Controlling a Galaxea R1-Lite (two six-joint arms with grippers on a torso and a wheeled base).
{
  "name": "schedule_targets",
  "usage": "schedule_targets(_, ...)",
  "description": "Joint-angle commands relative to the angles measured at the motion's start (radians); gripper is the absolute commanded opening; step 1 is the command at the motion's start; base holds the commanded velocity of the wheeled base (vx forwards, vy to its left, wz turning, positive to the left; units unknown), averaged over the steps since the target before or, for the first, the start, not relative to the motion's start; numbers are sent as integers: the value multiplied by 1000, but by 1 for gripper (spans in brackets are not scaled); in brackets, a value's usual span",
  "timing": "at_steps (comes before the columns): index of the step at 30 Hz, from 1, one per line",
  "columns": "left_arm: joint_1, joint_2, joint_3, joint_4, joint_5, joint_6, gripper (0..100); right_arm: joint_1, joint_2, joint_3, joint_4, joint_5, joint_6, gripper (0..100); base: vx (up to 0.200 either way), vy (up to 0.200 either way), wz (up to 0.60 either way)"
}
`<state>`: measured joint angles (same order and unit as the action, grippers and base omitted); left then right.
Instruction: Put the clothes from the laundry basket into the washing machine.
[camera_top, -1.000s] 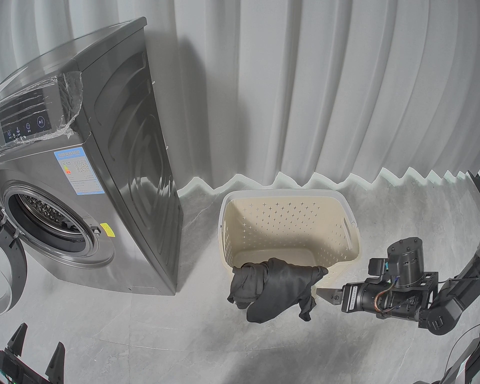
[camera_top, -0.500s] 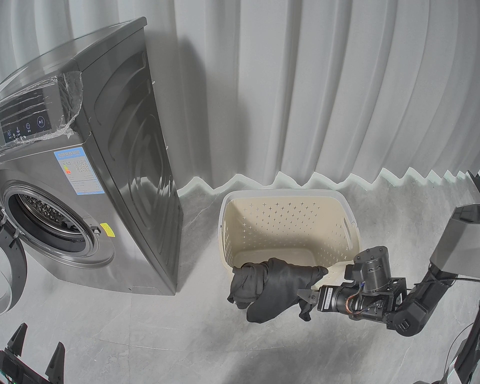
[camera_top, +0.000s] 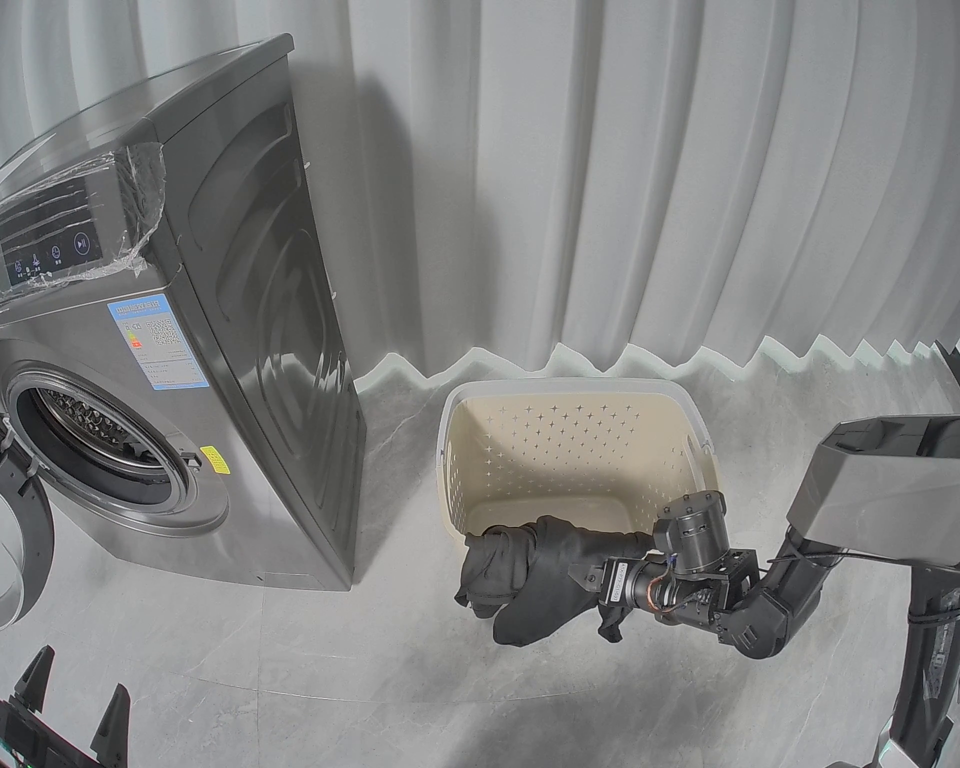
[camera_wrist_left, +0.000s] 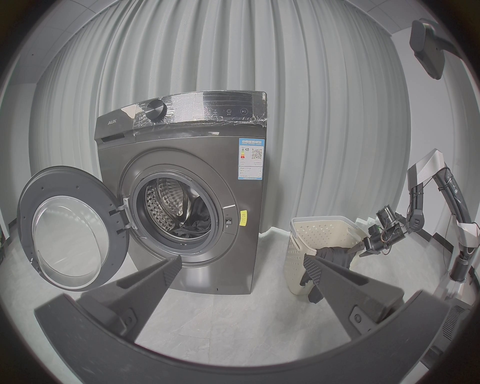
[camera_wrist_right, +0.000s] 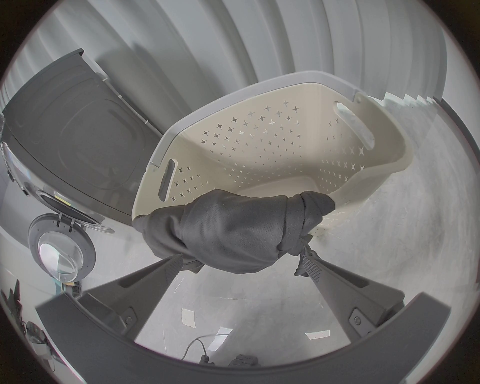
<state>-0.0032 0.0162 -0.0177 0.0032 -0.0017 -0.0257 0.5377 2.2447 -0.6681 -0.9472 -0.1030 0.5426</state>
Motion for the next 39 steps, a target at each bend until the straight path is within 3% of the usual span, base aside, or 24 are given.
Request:
schedule_targets(1,0,-16,16,0,0,0,100,-5,61,-45,1,0,-1,100,0,0,0)
schedule_targets(23,0,-16,16,0,0,-5,100,-18,173,-191,-8,2,2,100,0,0,0)
schedule_targets(39,0,-16,16,0,0,-5,100,-36,204,-219,-58,2,-6,100,0,0,0)
